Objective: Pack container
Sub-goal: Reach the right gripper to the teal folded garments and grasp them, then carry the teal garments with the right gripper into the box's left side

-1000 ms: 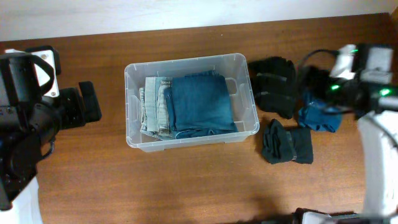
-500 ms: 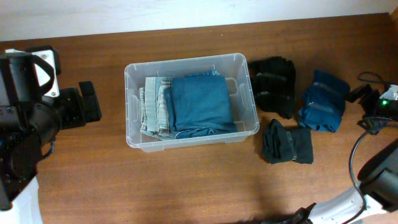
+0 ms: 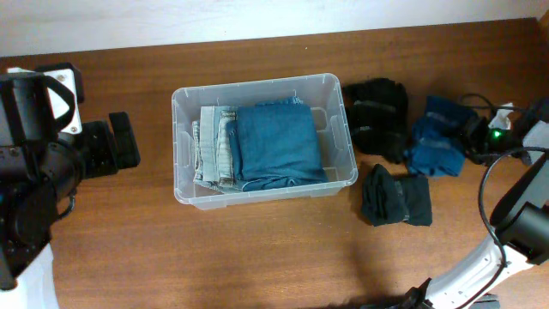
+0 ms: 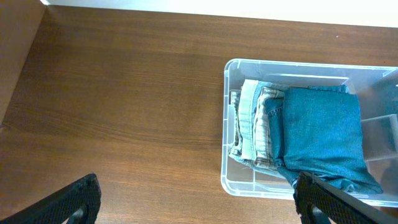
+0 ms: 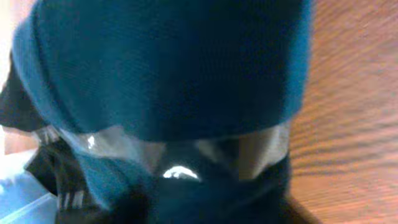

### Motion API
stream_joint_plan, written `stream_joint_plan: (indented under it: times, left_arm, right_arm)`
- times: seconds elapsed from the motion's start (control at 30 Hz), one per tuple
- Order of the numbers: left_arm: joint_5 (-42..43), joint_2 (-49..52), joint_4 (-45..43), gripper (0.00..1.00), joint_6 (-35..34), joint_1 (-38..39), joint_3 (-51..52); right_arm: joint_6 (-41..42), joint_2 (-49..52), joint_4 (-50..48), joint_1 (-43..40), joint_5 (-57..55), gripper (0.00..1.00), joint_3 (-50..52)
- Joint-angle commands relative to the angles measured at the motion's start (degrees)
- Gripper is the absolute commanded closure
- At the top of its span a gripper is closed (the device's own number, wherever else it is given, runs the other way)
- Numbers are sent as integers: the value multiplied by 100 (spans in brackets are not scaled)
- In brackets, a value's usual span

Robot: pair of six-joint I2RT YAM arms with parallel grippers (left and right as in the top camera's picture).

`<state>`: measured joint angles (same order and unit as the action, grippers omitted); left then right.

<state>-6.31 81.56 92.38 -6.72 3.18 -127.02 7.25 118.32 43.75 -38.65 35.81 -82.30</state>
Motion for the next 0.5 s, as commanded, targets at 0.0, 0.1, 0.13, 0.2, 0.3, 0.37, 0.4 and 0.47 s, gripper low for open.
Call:
stream_joint_plan:
  times: [0.0, 0.1, 0.13, 0.2, 0.3, 0.37, 0.4, 0.47]
  left_arm:
    - [-61, -59, -4, 1, -26, -35, -11]
    - [-61, -59, -4, 1, -26, -35, -11]
    - [-61, -59, -4, 1, -26, -35, -11]
    - [-61, -59, -4, 1, -26, -35, -11]
    - [-61, -59, -4, 0, -26, -35, -11]
    - [-61, -59, -4, 1, -26, -35, -11]
    - [-61, -59, -4, 1, -26, -35, -11]
    - [-61, -59, -4, 1, -26, -35, -11]
  right_arm:
    - [-76, -7, 203, 199, 107, 83, -66]
    - [74, -219, 455, 179, 107, 96, -66]
    - [74, -356, 520, 179, 107, 95, -66]
    - [72, -739, 669, 192, 111, 96, -66]
    - [63, -1628, 916, 273, 221, 96, -66]
    - [48, -2277, 1010, 385, 431, 96, -68]
    - [50, -2656, 1032, 468, 535, 96, -68]
    - [76, -3407, 1001, 715, 708, 96, -68]
